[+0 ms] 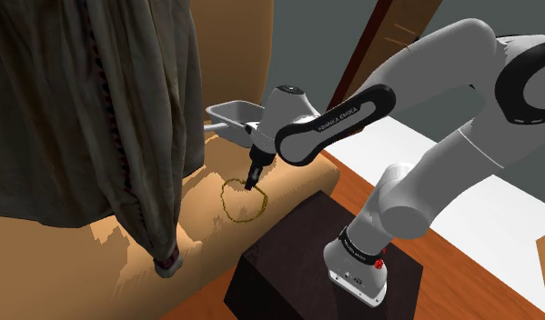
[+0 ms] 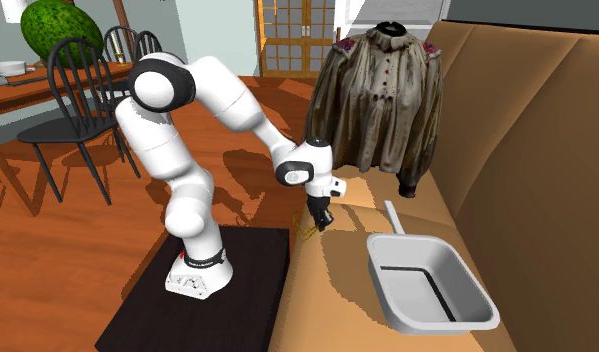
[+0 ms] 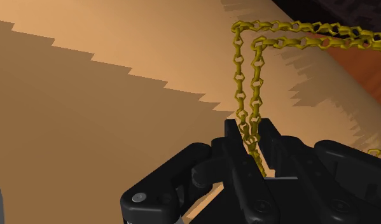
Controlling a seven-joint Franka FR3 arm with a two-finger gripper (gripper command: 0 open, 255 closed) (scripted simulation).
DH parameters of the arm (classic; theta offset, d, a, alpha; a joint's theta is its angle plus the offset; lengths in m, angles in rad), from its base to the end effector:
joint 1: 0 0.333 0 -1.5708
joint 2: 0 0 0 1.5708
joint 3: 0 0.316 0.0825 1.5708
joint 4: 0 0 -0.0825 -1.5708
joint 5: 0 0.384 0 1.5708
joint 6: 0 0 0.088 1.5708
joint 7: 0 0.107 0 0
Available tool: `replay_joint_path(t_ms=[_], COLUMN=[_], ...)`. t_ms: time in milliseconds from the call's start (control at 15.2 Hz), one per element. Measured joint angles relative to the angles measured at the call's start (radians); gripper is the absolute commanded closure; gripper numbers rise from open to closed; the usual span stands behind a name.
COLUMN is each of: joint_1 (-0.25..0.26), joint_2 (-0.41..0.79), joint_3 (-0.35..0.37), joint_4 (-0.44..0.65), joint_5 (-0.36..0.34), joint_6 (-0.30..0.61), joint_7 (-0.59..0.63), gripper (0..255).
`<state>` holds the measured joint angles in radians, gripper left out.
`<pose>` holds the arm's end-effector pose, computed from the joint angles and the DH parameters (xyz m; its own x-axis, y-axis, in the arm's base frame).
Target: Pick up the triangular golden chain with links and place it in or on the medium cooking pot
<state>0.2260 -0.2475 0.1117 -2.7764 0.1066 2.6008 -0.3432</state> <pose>0.3659 0.1236 0.2919 0.8292 0.5536 0.0774 0.5558 -0.8313 -0.0083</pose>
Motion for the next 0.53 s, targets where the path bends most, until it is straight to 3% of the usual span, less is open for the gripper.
replay_joint_path(t_ms=[528], joint_1=[-0.001], joint_2=[-0.102], joint_3=[-0.006], joint_4=[0.032], joint_5=[-0.003], joint_6=[-0.134], joint_7=[0.001], gripper=[255])
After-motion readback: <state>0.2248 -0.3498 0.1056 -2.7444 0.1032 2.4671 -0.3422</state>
